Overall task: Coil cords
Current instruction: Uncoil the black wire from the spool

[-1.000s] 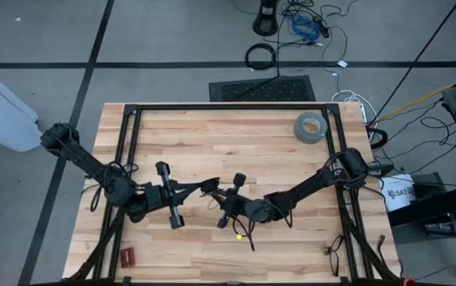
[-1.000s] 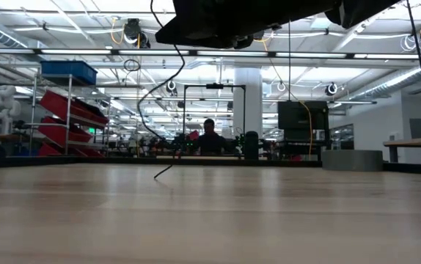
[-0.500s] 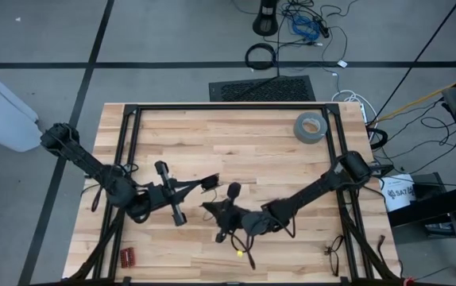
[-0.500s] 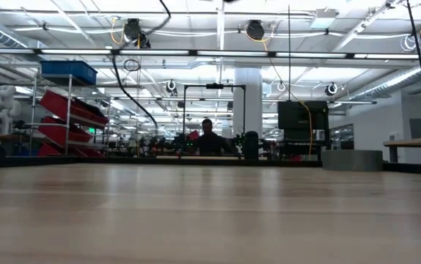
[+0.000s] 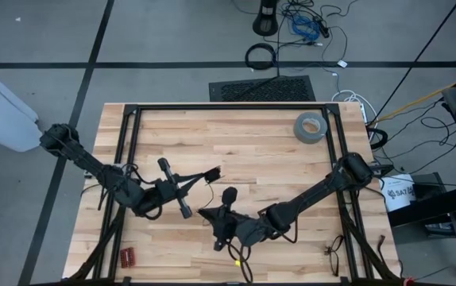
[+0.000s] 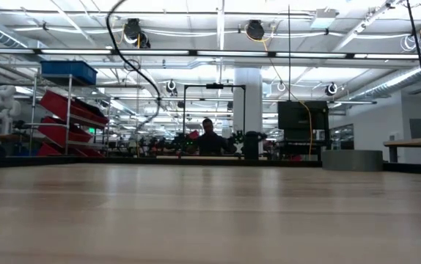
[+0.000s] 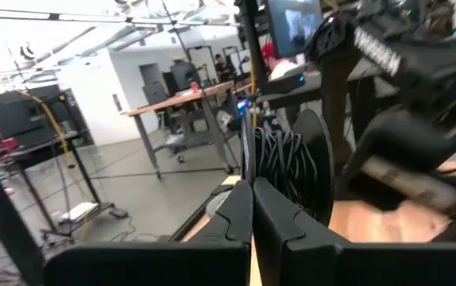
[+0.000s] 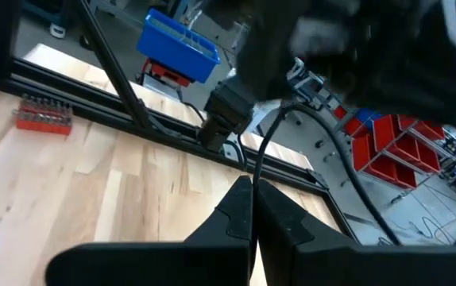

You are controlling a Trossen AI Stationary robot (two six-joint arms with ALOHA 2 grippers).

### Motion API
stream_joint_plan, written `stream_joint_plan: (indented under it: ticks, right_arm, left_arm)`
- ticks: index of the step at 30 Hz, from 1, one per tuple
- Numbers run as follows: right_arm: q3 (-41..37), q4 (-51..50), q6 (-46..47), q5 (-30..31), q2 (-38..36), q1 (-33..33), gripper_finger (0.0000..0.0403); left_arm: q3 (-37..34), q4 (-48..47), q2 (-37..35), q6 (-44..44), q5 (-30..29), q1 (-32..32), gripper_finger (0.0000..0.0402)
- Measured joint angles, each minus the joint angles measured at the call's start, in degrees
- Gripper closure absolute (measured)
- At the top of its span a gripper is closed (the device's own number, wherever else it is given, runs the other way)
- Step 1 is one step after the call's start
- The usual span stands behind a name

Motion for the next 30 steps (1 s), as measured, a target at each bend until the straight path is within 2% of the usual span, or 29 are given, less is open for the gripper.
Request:
stream_joint_plan:
  ticks: [8, 22, 30]
  right_arm:
    - [6.88, -8.64, -0.04, 0.82, 0.0, 2.5, 0.0403]
    - [18.27, -23.23, -9.55, 21.45, -0.02, 8.88, 0.0403]
    - [27.62, -23.41, -20.65, 26.78, -0.02, 9.45, 0.0403]
  left_arm:
    - [0.0, -3.96, 0.0, -2.82, -1.24, 1.33, 0.0401]
    - [0.0, -6.54, 0.02, -2.95, -1.97, 1.57, 0.0401]
    - [0.0, -8.65, 0.02, -2.99, -2.05, 1.57, 0.0401]
